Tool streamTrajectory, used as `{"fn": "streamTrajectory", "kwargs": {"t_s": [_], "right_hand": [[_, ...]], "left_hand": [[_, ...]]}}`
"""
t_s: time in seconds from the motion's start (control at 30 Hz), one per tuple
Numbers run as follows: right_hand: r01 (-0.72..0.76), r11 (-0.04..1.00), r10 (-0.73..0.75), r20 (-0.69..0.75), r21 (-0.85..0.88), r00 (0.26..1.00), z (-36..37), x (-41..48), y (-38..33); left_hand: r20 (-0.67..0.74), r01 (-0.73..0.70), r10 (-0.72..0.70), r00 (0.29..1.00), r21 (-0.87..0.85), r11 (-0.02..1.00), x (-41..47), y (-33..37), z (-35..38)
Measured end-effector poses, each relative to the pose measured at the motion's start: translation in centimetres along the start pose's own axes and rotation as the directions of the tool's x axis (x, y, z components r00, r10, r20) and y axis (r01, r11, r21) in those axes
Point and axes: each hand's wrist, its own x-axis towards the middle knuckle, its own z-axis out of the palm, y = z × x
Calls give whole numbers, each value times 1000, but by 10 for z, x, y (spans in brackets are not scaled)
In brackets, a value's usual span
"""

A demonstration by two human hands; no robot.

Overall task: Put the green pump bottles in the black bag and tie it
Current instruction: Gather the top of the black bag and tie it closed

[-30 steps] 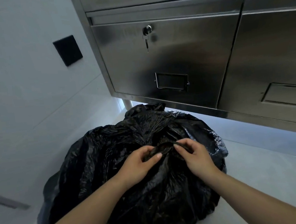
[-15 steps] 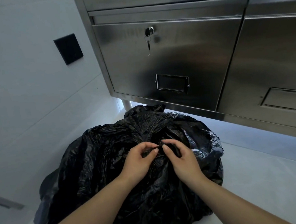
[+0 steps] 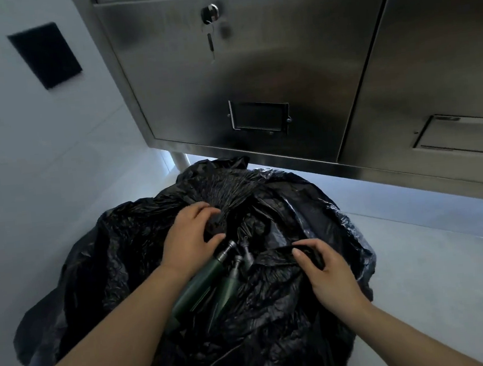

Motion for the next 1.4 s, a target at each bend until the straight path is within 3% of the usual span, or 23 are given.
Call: {"fn": "streamTrajectory", "kwargs": {"t_s": [0.13,0.27,0.37,0.47,0.63,0.77,0.93,1.13,1.3,1.4], "right_hand": [[-22,1000,22,-70,7,997,-2,-14,12],[-20,1000,18,-110,-20,994,-8,-23,13],[-31,999,27,-127,-32,992,-13,-32,7],[-46,997,37,-158,-54,987,-22,-40,-4],[-58,998,57,-272,4,961,-55,-46,-28],[1,1000,8,-308,30,951,-103,-33,-52],[139,987,-99,-367,82,925,-155,-15,-82],[247,957,-197,-282,154,939,-222,-3,-101],[247,943,-224,-122,224,967,-207,1,-86],[265,943,-252,-88,201,964,-191,4,-76]], "left_hand": [[175,-143,91,980,308,941,7,-19,22],[190,-246,184,964,390,887,24,-35,23],[96,-280,263,960,291,915,33,-38,14],[38,-297,296,955,30,954,34,-19,3],[-67,-412,411,909,-287,865,27,43,-28],[-149,-363,331,932,-409,837,25,95,-64],[-227,-357,284,932,-429,830,15,155,-103],[-234,-376,302,924,-417,828,-3,226,-120],[-265,-374,289,920,-372,849,-4,267,-89],[-267,-328,227,936,-436,838,-3,261,-65]]}}
